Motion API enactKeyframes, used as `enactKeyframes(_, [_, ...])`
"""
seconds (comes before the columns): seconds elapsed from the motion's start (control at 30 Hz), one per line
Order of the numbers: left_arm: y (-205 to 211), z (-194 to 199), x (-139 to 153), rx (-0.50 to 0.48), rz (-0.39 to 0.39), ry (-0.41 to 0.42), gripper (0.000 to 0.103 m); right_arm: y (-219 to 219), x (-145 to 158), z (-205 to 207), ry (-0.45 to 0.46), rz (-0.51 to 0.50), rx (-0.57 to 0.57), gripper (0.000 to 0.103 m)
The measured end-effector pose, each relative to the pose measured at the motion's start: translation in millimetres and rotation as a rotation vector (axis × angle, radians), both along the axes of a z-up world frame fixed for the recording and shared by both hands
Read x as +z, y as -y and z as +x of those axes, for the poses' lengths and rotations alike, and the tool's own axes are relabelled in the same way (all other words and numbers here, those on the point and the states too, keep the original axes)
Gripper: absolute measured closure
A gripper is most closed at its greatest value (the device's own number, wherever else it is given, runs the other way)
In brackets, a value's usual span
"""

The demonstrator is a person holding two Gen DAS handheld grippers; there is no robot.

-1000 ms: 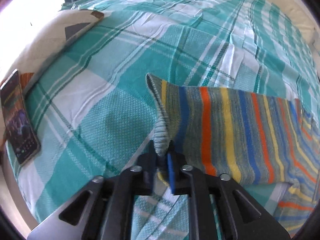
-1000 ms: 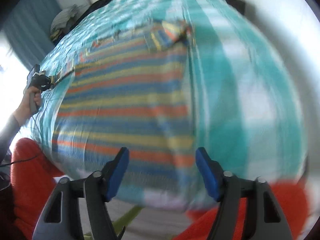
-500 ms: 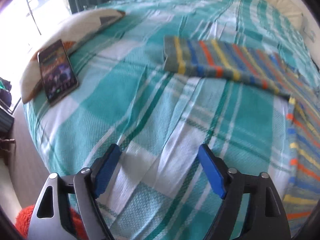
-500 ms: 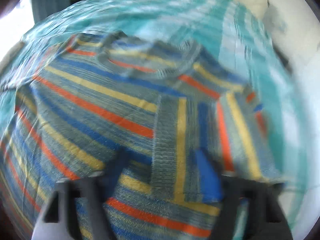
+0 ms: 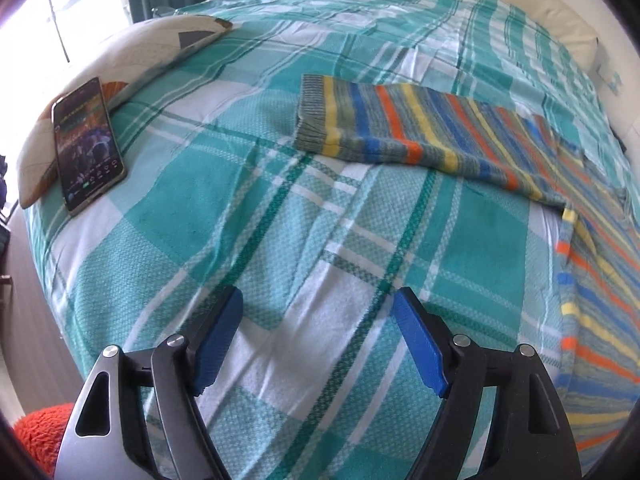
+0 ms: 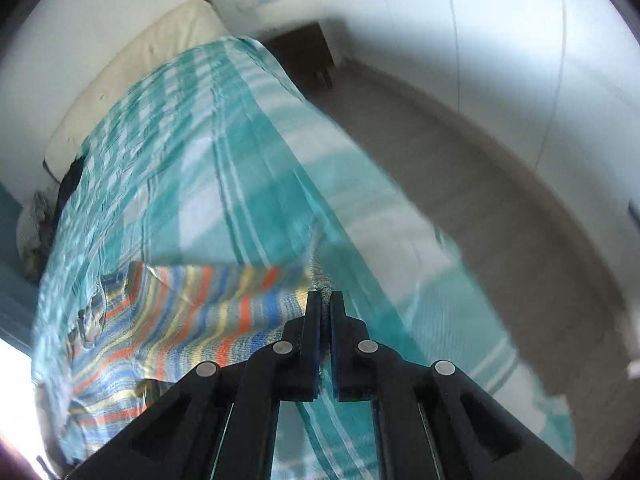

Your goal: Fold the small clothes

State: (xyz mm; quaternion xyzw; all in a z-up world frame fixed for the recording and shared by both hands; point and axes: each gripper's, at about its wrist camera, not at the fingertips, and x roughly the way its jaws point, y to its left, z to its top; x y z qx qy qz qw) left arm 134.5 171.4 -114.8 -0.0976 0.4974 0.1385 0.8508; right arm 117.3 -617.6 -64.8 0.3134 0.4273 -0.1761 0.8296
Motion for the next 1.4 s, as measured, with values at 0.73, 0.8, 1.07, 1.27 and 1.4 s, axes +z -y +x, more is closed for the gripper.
enactKeyframes(0.73, [1, -3, -16, 0.011, 0.085, 0.006, 0.000, -20, -37, -44, -0.066, -0.091, 0.022, 0.054])
enactKeyframes(0.8, [6, -4, -12, 0.001, 0.114, 0.005, 0.001, -26, -22, -66, -0.051, -0.154, -0.024, 0.018])
enactKeyframes(1.07, [54, 12, 19, -0.278, 0.078, 0.125, 0.001, -122, 53, -157, 0.164, -0.264, 0.048, 0.009])
enactKeyframes(1.27, [50, 66, -28, -0.225, -0.036, 0.062, 0.000, -202, 32, -154, 0.171, -0.344, 0.114, 0.008])
enactKeyframes(1.4, [59, 53, -25, -0.227, 0.028, 0.152, 0.000, -226, 14, -134, 0.093, -0.352, 0.239, 0.008])
